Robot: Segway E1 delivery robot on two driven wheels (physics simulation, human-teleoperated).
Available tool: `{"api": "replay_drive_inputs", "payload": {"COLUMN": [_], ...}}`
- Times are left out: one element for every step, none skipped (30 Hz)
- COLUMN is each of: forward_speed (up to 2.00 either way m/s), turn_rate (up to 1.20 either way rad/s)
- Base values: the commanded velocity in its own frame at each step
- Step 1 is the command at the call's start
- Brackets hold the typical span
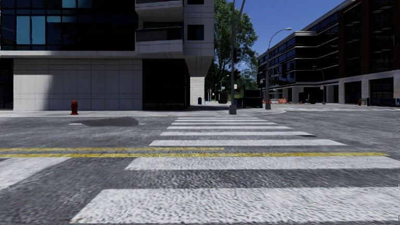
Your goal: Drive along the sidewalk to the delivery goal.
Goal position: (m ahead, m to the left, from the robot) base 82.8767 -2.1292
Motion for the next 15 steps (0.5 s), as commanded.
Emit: {"api": "replay_drive_inputs", "payload": {"forward_speed": [2.0,2.0,2.0,2.0,2.0,2.0,2.0,2.0,2.0,2.0,2.0,2.0,2.0,2.0,2.0], "turn_rate": [-0.01,0.0,0.0,0.0,0.0,0.0,0.0,0.0,0.0,0.0,0.0,0.0,0.0,0.0,0.0]}}
